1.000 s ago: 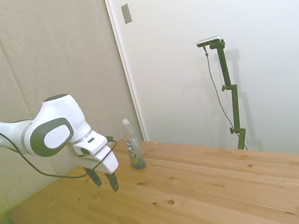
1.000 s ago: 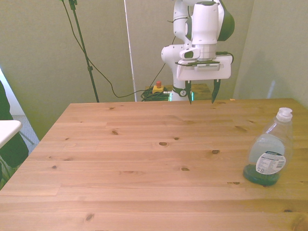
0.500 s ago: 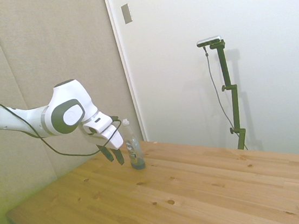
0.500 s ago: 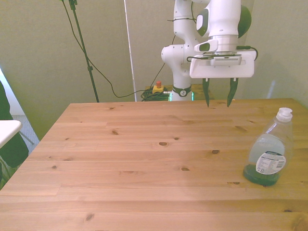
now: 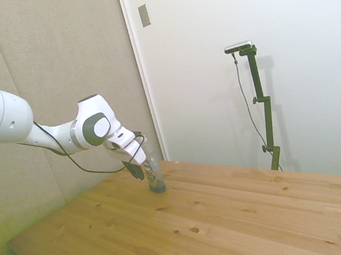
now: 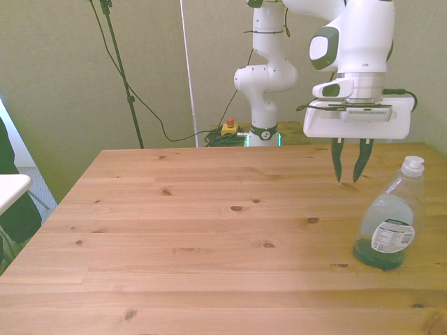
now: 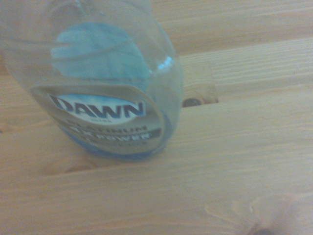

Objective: Knock down the dish soap

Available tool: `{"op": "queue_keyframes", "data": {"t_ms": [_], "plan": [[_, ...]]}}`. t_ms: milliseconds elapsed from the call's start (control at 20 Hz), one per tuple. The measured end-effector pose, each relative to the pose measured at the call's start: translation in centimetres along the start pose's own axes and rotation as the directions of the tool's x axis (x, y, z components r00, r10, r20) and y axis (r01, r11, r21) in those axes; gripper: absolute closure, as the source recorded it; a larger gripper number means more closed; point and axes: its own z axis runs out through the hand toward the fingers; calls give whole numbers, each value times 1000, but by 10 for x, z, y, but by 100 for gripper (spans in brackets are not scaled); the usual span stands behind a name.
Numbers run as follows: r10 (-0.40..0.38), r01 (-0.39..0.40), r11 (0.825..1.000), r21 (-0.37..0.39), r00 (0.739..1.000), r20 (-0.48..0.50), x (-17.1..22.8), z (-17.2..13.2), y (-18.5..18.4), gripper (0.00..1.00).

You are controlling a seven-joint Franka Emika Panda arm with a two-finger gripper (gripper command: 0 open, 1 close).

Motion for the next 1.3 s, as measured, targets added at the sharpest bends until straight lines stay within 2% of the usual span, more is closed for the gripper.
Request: {"op": "queue_keyframes", "data": {"t_ms": [200,450,650,1000,1300], "plan": [[14,-14,1000,8,1000,-2,-8,9,-26,100],[39,-38,999,28,999,-24,-10,-7,-63,100],[88,-87,996,32,995,-49,13,-3,-83,100],[154,-151,988,32,984,-88,59,41,-107,100],[168,-164,985,44,981,-100,67,36,-120,100]]}}
